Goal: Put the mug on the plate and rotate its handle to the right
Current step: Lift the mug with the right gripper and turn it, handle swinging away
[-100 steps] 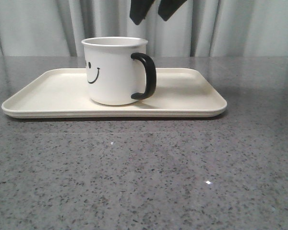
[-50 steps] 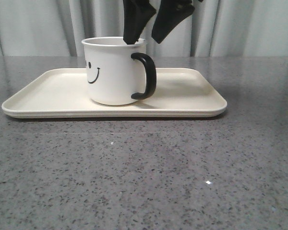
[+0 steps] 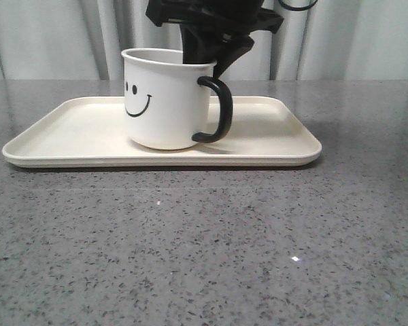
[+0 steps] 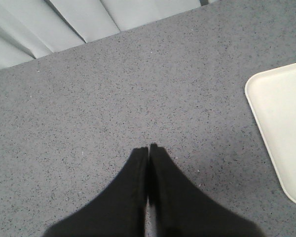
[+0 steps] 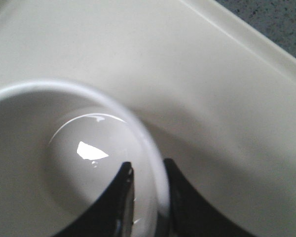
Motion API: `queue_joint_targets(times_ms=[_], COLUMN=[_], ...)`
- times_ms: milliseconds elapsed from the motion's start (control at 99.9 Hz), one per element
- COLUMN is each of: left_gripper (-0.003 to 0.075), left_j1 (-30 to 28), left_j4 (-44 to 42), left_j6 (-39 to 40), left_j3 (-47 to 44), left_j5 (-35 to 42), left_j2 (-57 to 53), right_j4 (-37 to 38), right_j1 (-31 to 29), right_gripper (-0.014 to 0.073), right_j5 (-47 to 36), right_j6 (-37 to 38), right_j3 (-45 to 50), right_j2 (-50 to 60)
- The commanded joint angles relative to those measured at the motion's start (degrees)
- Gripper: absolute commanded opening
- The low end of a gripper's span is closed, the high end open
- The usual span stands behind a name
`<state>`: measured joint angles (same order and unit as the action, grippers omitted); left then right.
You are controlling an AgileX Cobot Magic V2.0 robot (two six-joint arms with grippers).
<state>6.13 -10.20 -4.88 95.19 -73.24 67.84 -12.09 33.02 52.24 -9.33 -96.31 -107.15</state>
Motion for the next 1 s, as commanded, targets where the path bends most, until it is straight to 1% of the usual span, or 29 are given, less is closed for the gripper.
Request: queue_joint_targets(times_ms=[0, 60, 90, 160, 260, 411, 571, 701, 781, 891, 991], left_gripper=[-0.002, -0.002, -0.002, -0.002, -0.002, -0.002, -0.002, -0.002, -0.002, -0.002, -0.002], left_j1=[-0.1, -0.1, -0.1, -0.1, -0.1, -0.1, -0.1, -0.1, -0.1, -0.1, -0.1], left_j4=[-0.2, -0.2, -0.2, -0.2, -0.2, -0.2, -0.1, 0.2, 0.2, 0.3, 0.3], left_j6=[0.7, 0.7, 0.7, 0.7, 0.7, 0.7, 0.7, 0.7, 0.7, 0.7, 0.7], left_j3=[1.3, 1.3, 1.3, 1.3, 1.3, 1.3, 1.3, 1.3, 1.3, 1.3, 1.3], left_j5=[1.0, 1.0, 1.0, 1.0, 1.0, 1.0, 1.0, 1.0, 1.0, 1.0, 1.0], left_j2=[-1.1, -1.1, -1.1, -1.1, -1.1, -1.1, -1.1, -1.1, -1.1, -1.1, -1.1], right_j4=[-0.6, -0.6, -0.6, -0.6, -0.6, -0.5, -0.4, -0.4, -0.4, -0.5, -0.8], right_j1=[0.1, 0.1, 0.1, 0.1, 0.1, -0.2, -0.2, -0.2, -0.2, -0.2, -0.2], right_gripper=[-0.0018, -0.0108, -0.0125, -0.0118, -0.0119, -0.0119, -0.0118, -0.0116, -0.0116, -0.0116, -0.0116], right_j5=[-2.1, -2.1, -2.1, -1.6, 0.8, 6.4, 11.3, 13.8, 17.3, 20.5, 21.1], right_j6=[-0.4, -0.4, -0.5, -1.4, -5.1, -11.0, -22.0, -27.9, -30.7, -32.5, -32.5], right_j3=[-1.8, -2.3, -2.6, -4.2, -8.2, -18.6, -26.8, -27.8, -27.8, -27.8, -27.8], right_j2=[3.2, 3.2, 3.2, 3.2, 3.6, 3.6, 3.6, 3.6, 2.7, 1.1, -0.3])
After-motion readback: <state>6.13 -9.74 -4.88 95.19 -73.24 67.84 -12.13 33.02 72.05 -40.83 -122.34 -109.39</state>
